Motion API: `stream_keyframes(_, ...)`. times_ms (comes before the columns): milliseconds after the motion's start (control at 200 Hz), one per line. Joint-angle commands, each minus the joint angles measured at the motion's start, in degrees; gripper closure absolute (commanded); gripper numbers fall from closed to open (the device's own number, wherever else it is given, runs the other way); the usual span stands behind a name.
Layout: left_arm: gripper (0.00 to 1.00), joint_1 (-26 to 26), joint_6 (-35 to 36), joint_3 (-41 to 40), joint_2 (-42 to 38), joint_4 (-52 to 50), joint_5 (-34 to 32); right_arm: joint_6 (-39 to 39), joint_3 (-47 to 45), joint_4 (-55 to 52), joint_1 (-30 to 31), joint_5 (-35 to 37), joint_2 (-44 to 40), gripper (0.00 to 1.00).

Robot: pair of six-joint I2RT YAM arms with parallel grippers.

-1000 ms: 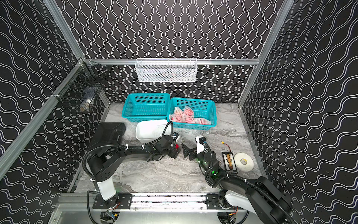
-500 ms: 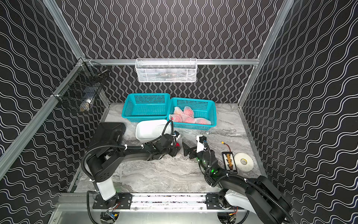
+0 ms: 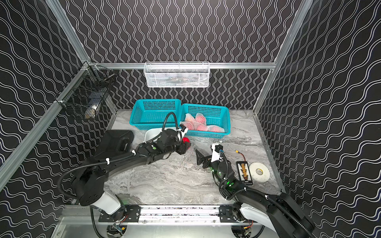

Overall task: Remove foam nets from apples
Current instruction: Pick up the apple from the center of the board, then place the apple in the basket.

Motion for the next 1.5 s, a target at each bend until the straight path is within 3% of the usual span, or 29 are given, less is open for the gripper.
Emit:
stream_keyframes(0, 0.53, 3.81, 2.16, 3.51, -0.19, -4.07, 1.00, 0.81, 0.61, -1.03, 0.02, 0.57, 0.05, 0.00)
stream_keyframes(235, 0.53, 15.42, 4.21, 14.99, 7.86, -5.53, 0.04, 0.59, -0.36, 2.49, 0.06, 0.43, 1.14, 0.00)
stream_keyframes(500, 0.53, 21.91, 6.07, 33.47, 26.73, -4.77, 0.31, 0.29, -0.14, -0.40, 0.09, 0.56, -1.46, 0.00)
stream_keyframes(751, 0.53, 22.99, 8.19, 47.30, 41.78, -0.54, -4.11, -0.24, -0.62, -1.04, 0.06, -0.39, -3.80, 0.00)
stream_keyframes(1006, 0.50, 23.33, 9.25, 53.95, 50.67, 7.70, -7.39, -0.77, -1.30, 0.12, 0.03, -0.72, -5.16, 0.00)
stream_keyframes(1146, 0.48, 24.03, 9.52, 56.12, 53.84, 11.51, -5.50, -0.27, -1.27, -1.82, 0.08, -0.11, -6.76, 0.00)
stream_keyframes(1196, 0.43, 24.05, 9.83, 56.53, 54.54, 12.64, -5.45, -0.24, -0.93, -2.53, 0.09, -0.14, -6.75, 0.00)
stream_keyframes(1256, 0.25, 24.04, 9.75, 55.76, 54.57, 14.30, -4.89, -0.24, -0.81, -2.37, 0.07, -0.40, -6.35, 0.00)
stream_keyframes(1346, 0.21, 23.97, 10.05, 54.07, 53.27, 15.46, -3.24, -0.46, -1.04, -1.24, 0.08, -0.90, -5.83, 0.00)
stream_keyframes(1421, 0.09, 23.95, 9.60, 50.83, 50.81, 17.33, -2.75, -0.60, -1.23, -0.65, 0.09, -0.77, -5.66, 0.00)
stream_keyframes(1441, 0.02, 24.01, 9.65, 49.63, 49.96, 18.04, -2.53, -0.53, -1.24, -0.74, 0.06, -0.68, -5.78, 0.00)
stream_keyframes(1496, 0.00, 23.95, 9.81, 46.29, 47.40, 19.93, -2.34, -0.34, -1.24, -1.01, 0.06, -0.33, -5.75, 0.00)
